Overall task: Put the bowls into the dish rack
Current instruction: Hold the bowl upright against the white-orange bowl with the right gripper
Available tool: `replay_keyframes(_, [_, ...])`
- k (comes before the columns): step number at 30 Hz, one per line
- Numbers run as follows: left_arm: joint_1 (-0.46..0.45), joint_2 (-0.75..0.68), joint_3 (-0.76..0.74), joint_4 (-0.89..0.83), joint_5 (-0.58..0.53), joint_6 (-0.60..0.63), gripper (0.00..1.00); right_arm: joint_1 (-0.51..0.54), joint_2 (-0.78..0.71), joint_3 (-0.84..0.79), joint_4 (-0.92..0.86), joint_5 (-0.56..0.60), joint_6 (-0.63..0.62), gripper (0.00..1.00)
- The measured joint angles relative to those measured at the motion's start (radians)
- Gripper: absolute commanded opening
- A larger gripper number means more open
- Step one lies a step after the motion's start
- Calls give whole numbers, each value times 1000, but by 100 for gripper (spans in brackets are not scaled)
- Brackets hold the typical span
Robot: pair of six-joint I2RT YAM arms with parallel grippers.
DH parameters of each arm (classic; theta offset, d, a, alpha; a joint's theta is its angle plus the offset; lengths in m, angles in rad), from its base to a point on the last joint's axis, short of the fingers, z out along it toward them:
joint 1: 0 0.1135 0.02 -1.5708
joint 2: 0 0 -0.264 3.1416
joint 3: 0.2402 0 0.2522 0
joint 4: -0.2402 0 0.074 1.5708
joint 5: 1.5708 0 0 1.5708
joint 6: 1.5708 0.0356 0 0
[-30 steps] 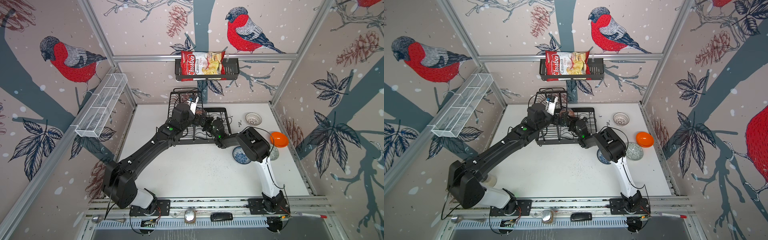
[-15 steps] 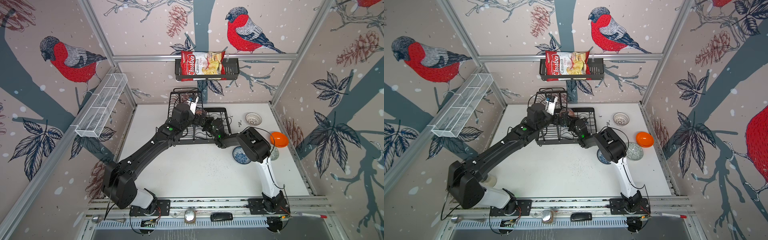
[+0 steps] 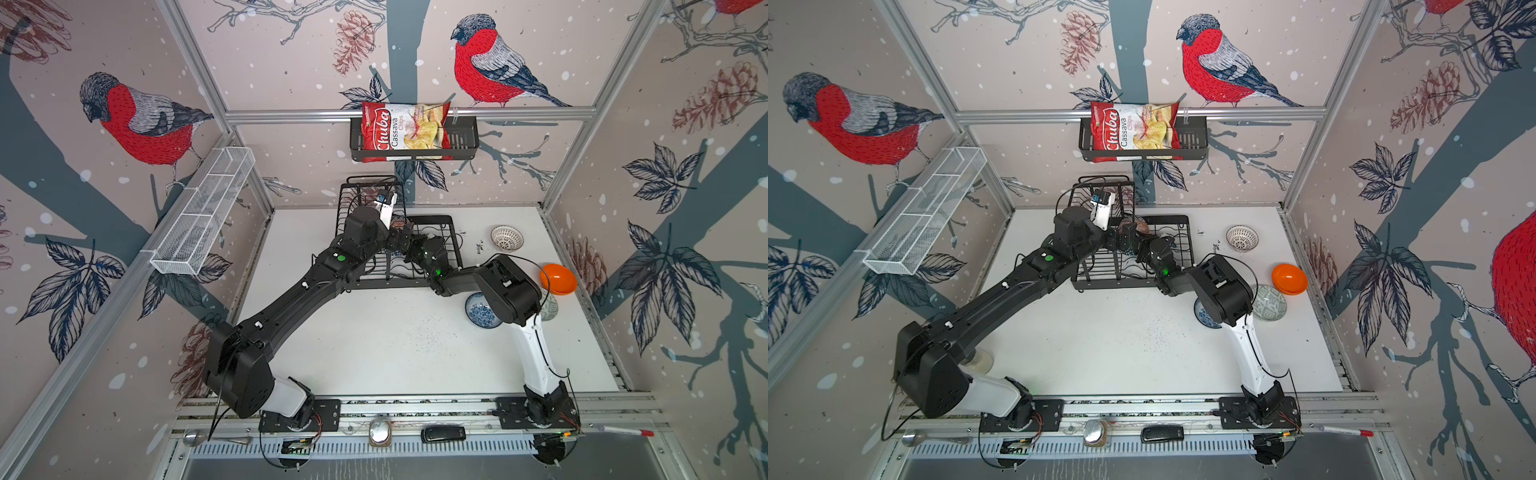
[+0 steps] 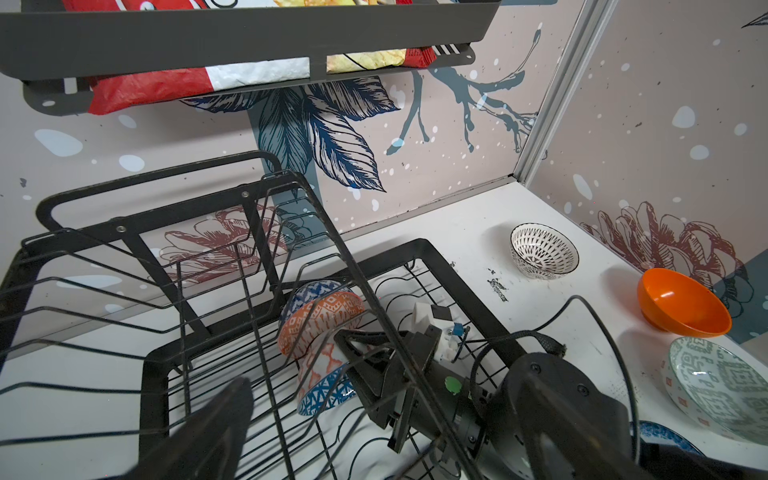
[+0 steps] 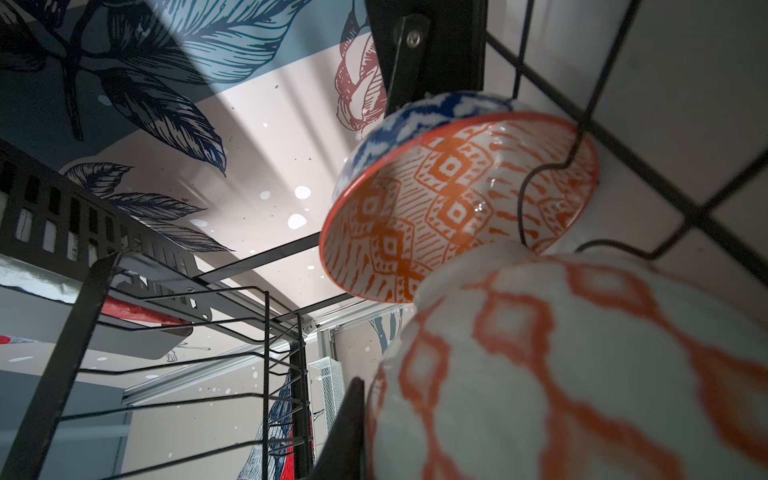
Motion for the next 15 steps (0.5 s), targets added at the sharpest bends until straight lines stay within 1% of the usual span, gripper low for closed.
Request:
replay_keyframes(6, [0, -2, 0, 0, 0, 0, 98, 0, -1, 2, -5, 0, 0, 17])
replay_keyframes(15, [0, -2, 0, 0, 0, 0, 98, 0, -12, 2, -34, -1, 0, 20])
